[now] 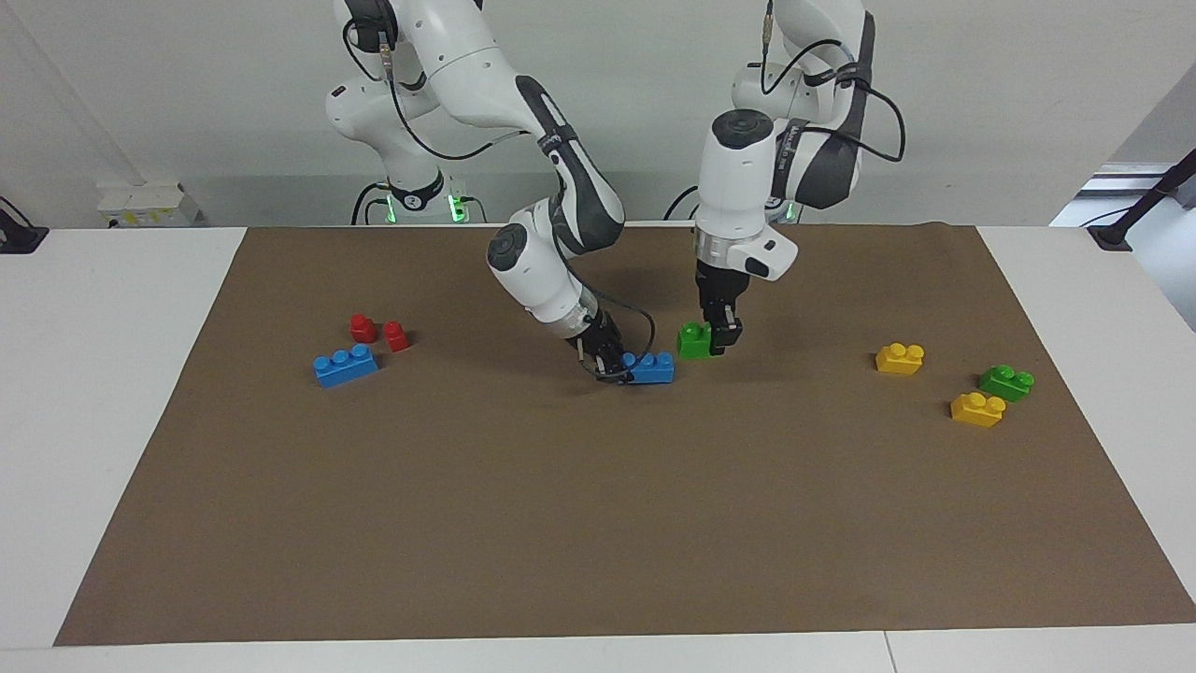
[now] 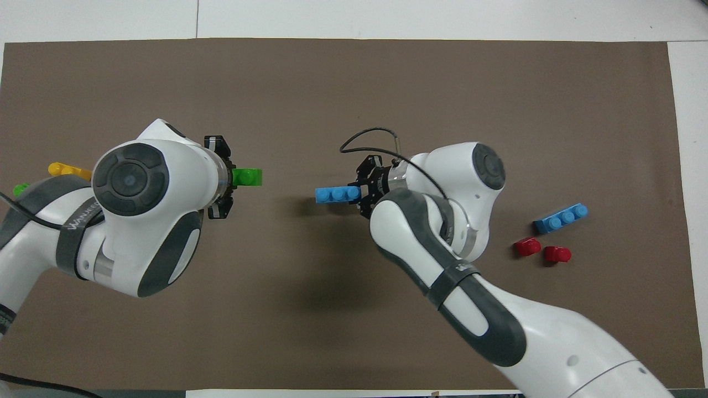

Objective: Remove green block with left arm and hold with right

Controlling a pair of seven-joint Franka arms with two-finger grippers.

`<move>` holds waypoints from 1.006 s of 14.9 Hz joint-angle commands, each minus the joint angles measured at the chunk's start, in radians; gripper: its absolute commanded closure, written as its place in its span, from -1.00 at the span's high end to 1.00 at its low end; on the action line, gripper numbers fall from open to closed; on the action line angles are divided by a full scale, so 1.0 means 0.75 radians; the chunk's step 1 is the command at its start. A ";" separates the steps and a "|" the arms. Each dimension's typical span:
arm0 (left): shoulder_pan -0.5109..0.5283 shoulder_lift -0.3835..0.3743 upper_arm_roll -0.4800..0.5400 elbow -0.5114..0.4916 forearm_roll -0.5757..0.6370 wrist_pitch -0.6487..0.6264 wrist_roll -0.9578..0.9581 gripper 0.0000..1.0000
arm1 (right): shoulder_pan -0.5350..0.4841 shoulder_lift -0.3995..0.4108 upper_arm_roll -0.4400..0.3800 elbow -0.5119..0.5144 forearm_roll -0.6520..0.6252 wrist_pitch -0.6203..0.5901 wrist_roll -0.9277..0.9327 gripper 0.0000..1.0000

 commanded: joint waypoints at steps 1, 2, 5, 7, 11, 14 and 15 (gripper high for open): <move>0.145 0.002 -0.008 0.007 -0.082 -0.022 0.294 -1.00 | -0.253 -0.047 0.015 0.103 -0.126 -0.235 -0.168 -1.00; 0.202 0.002 -0.008 0.001 -0.129 -0.016 0.443 -1.00 | -0.335 -0.041 0.013 0.130 -0.129 -0.307 -0.274 -1.00; 0.358 0.019 -0.008 0.001 -0.205 -0.006 0.793 -1.00 | -0.532 -0.041 0.010 0.099 -0.198 -0.359 -0.406 -1.00; 0.421 0.055 -0.008 0.005 -0.207 0.013 0.955 -1.00 | -0.610 -0.039 0.010 0.065 -0.202 -0.387 -0.463 -1.00; 0.513 0.215 -0.006 0.127 -0.236 0.021 1.158 -1.00 | -0.731 0.004 0.012 0.015 -0.202 -0.396 -0.584 -1.00; 0.552 0.340 -0.004 0.236 -0.226 0.019 1.238 -1.00 | -0.766 0.029 0.012 -0.001 -0.202 -0.398 -0.637 -1.00; 0.556 0.397 -0.004 0.277 -0.216 0.025 1.263 -1.00 | -0.774 0.027 0.012 -0.011 -0.202 -0.400 -0.637 -1.00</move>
